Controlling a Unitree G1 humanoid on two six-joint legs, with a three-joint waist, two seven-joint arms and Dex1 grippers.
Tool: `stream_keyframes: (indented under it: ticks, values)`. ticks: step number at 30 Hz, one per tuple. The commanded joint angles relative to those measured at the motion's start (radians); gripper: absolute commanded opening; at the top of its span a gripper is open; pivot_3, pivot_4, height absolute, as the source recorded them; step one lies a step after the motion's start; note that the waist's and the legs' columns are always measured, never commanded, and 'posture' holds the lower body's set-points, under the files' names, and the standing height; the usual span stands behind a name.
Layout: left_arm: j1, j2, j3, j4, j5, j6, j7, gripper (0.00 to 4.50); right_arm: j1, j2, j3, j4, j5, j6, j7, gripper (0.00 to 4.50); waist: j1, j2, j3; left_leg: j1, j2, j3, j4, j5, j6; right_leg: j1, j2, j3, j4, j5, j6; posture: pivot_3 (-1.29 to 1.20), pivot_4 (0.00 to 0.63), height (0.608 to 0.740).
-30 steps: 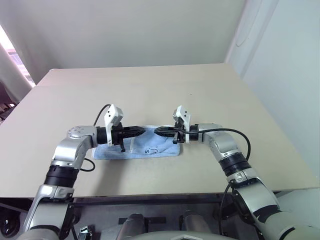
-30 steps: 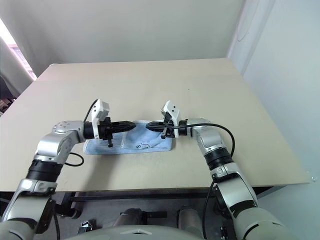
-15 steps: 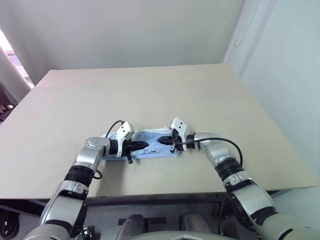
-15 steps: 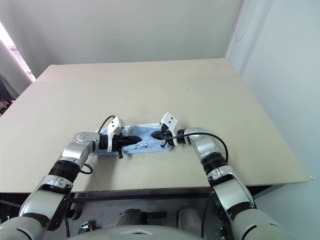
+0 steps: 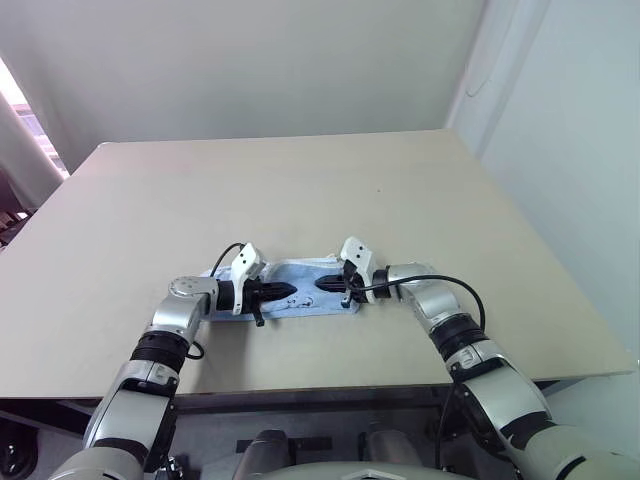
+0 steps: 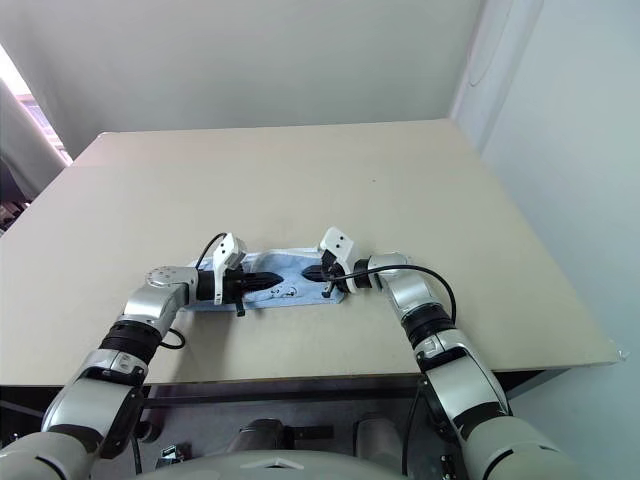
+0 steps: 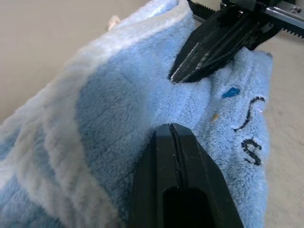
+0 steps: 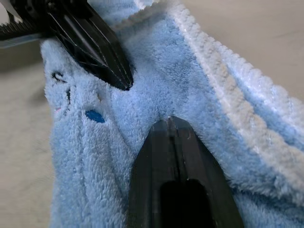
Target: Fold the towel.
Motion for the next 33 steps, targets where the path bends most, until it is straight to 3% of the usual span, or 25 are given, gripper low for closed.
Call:
stream_keyframes:
  ticks: [1, 7, 10, 15, 23, 28, 33]
  values:
    - [-0.026, 0.048, 0.069, -0.115, -0.046, 0.050, -0.005, 0.00, -0.031, 0.002, -0.039, -0.074, 0.053, 0.036, 0.031, 1.28, -0.001, 0.000, 0.000, -0.001, 0.000, 0.000, 0.000, 0.000, 0.000, -0.001, 0.000, 0.000, 0.000, 0.000, 0.000, 0.00, 0.000, 0.731]
    - [0.049, 0.148, 0.181, -0.329, -0.140, 0.201, 0.020, 0.00, -0.009, -0.029, -0.070, -0.281, 0.156, 0.166, 0.088, 3.42, -0.005, 0.000, 0.000, -0.003, 0.000, 0.000, -0.003, 0.000, 0.000, -0.004, 0.000, 0.000, 0.000, 0.000, 0.001, 0.00, 0.000, 0.731]
    - [0.109, 0.220, 0.271, -0.414, -0.216, 0.317, 0.040, 0.62, 0.028, -0.060, -0.060, -0.441, 0.196, 0.232, 0.110, 3.45, -0.008, 0.000, 0.000, -0.003, 0.000, -0.001, -0.005, 0.000, 0.000, -0.006, 0.000, 0.000, 0.000, 0.000, 0.001, 0.00, 0.000, 0.731]
    - [0.228, 0.317, 0.380, -0.482, -0.272, 0.521, 0.144, 2.37, 0.056, -0.082, -0.038, -0.586, 0.242, 0.374, 0.086, 3.45, -0.019, 0.001, 0.001, -0.003, 0.000, -0.001, -0.008, 0.000, 0.000, -0.007, 0.000, 0.000, 0.000, -0.002, 0.000, 0.00, 0.000, 0.731]
    - [0.364, 0.296, 0.526, -0.676, -0.465, 0.866, 0.308, 2.37, 0.058, -0.060, -0.011, -0.563, 0.241, 0.383, 0.050, 3.45, -0.020, -0.001, 0.002, -0.003, 0.000, -0.002, -0.007, -0.001, -0.001, -0.007, -0.001, 0.000, -0.001, -0.003, -0.003, 0.00, 0.000, 0.731]
    - [0.432, 0.360, 0.606, -0.698, -0.540, 1.013, 0.327, 2.37, 0.051, -0.054, -0.005, -0.542, 0.251, 0.397, 0.053, 3.45, -0.023, -0.001, 0.002, -0.003, 0.000, -0.002, -0.011, 0.000, -0.001, -0.010, -0.001, 0.000, -0.001, -0.004, -0.004, 0.00, 0.000, 0.731]
    - [0.465, 0.311, 0.722, -0.776, -0.692, 1.217, 0.402, 2.37, 0.053, -0.046, -0.002, -0.521, 0.248, 0.389, 0.046, 3.45, -0.020, -0.001, 0.002, -0.002, 0.000, -0.003, -0.015, 0.000, -0.001, -0.011, 0.000, 0.000, -0.001, -0.005, -0.006, 0.00, 0.000, 0.731]
